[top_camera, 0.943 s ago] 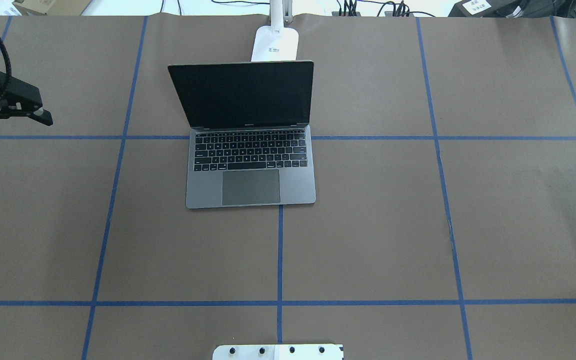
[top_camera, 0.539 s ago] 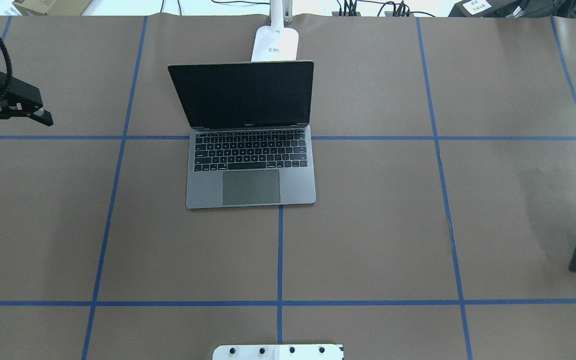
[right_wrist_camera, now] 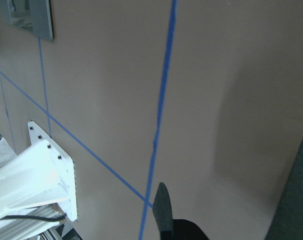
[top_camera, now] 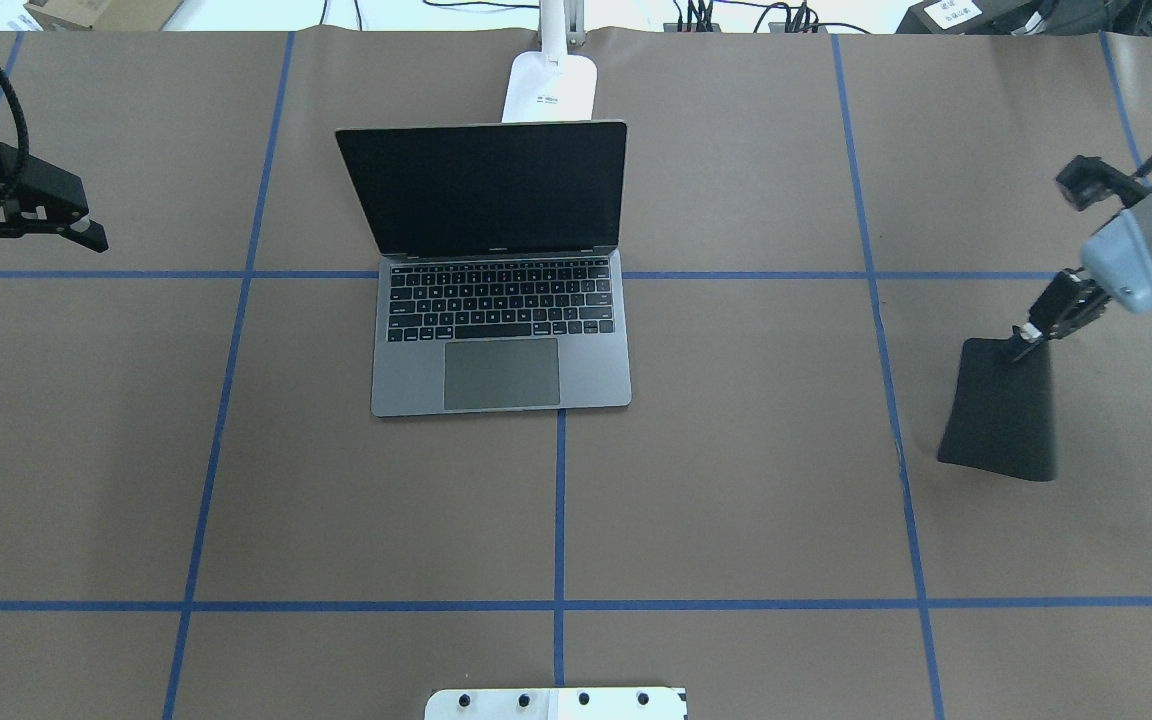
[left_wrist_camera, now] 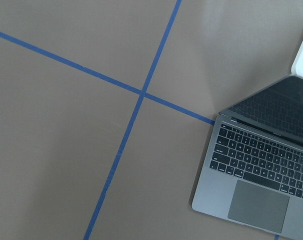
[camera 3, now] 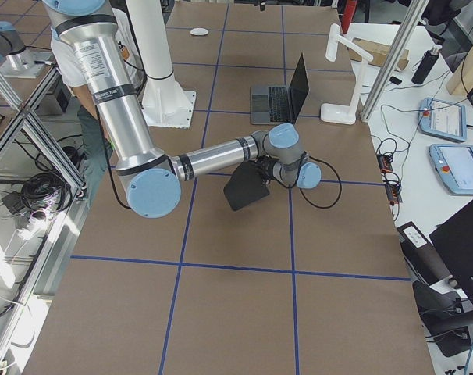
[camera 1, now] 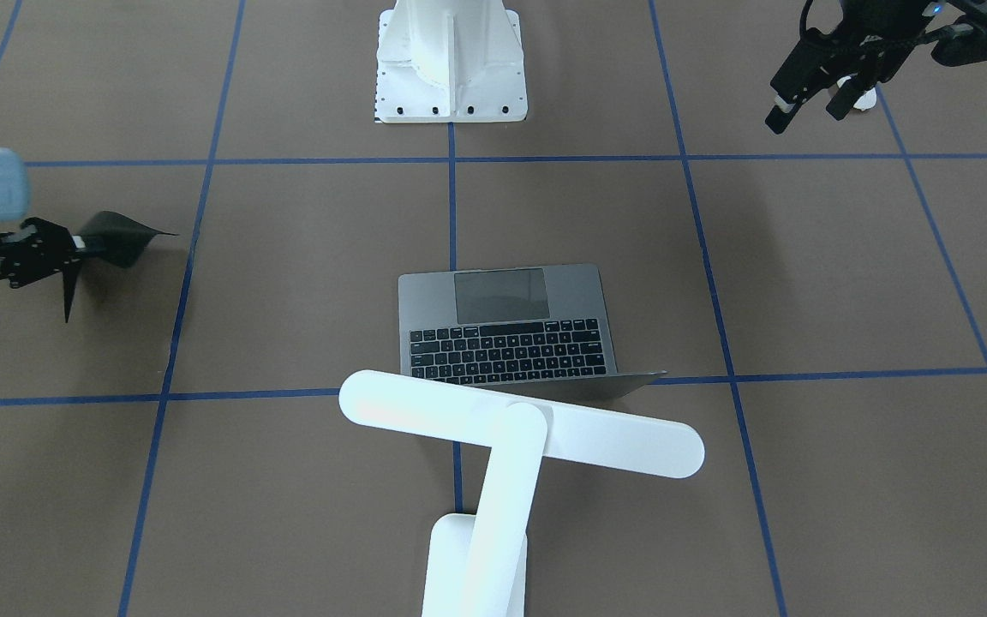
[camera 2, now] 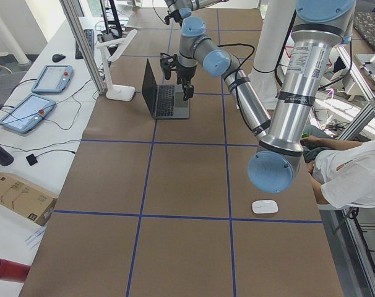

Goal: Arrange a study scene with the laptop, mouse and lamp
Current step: 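Carry the black mouse pad with the right gripper and lay it beside the laptop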

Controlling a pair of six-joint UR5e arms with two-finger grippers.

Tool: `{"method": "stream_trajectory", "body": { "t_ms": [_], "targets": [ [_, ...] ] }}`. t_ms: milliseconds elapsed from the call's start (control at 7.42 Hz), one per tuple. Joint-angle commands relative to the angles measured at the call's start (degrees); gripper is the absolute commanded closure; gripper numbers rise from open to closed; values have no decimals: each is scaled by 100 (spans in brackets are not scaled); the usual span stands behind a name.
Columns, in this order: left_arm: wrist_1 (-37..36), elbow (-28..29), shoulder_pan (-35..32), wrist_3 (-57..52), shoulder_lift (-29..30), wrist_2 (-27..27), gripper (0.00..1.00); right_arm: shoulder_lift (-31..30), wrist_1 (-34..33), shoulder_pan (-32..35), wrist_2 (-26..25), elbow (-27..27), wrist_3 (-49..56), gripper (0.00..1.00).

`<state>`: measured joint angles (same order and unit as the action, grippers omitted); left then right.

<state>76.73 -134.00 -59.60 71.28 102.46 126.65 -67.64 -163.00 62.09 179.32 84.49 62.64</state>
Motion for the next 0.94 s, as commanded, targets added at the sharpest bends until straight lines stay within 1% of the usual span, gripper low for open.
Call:
{"method": "stream_trajectory", "body": {
  "t_ms": [0, 135, 404, 674, 809],
  "targets": [
    [0, 14, -8, 0, 1, 0, 0, 619, 372, -547, 899, -790, -217, 100],
    [0, 6, -8, 0, 2, 0, 0, 873, 775, -609, 1068, -1255, -270, 100],
    [0, 6, -8, 0, 54, 0, 0, 1173, 867, -610, 1376, -1418, -637, 100],
    [0, 5, -8, 0, 72, 0, 0, 1516, 875, -697, 1692, -1803, -666, 100],
    [0, -3, -8, 0, 81, 0, 0, 1595, 875, -724, 1738, -1883, -666, 100]
  ]
}}
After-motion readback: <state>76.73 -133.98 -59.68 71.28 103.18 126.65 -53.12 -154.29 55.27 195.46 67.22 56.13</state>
